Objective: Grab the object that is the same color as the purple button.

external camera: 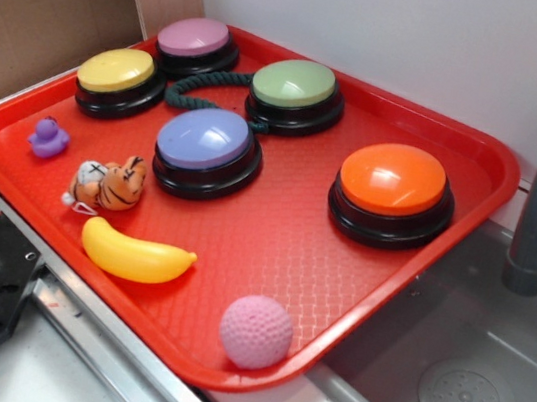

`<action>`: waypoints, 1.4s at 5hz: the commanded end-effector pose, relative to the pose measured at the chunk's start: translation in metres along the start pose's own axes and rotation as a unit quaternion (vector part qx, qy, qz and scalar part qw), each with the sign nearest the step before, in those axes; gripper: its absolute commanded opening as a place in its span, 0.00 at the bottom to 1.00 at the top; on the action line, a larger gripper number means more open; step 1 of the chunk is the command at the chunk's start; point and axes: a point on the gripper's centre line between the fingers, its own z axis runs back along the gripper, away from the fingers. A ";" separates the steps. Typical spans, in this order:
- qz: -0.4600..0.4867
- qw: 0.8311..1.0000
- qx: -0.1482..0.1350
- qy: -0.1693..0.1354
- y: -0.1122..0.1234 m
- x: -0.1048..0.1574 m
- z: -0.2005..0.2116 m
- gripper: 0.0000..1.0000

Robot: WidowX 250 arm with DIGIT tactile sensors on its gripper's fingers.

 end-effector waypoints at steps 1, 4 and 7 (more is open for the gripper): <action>0.000 1.000 0.000 0.000 0.000 0.000 0.000 1.00; 0.134 0.990 0.024 -0.026 0.097 0.004 -0.070 1.00; 0.290 0.954 0.074 -0.020 0.145 0.005 -0.160 1.00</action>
